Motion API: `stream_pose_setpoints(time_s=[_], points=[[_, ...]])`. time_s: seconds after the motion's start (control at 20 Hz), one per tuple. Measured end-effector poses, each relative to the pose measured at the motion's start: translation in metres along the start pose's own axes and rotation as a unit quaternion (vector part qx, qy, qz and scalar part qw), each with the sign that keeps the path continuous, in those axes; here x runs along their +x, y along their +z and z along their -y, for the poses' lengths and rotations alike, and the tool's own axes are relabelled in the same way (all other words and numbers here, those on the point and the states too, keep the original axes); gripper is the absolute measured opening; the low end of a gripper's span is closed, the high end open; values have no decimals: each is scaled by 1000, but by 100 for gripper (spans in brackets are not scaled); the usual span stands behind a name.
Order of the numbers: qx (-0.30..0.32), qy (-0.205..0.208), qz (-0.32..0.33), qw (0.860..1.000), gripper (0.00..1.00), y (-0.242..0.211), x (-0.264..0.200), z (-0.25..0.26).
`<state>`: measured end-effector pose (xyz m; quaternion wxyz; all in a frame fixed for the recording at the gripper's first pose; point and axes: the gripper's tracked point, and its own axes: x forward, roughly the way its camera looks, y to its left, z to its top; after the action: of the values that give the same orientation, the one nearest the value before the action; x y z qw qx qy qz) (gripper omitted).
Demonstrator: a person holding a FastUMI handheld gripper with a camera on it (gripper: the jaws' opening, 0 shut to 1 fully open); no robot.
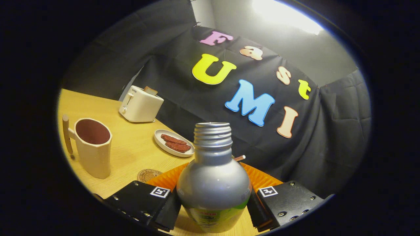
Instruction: Take the bottle from table, then pour the juice into the cup, finally place the bottle on the coaster
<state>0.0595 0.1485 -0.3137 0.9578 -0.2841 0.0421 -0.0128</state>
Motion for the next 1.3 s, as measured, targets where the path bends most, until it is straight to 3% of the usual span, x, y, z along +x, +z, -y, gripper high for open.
stream_pose_setpoints(time_s=[0.55, 0.85, 1.05, 1.3], points=[[-114, 17, 6, 993, 83, 15, 12, -30], [-209, 24, 16, 977, 83, 18, 14, -42], [-236, 28, 18, 971, 82, 20, 14, -46], [-302, 20, 30, 953, 83, 31, 20, -48]])
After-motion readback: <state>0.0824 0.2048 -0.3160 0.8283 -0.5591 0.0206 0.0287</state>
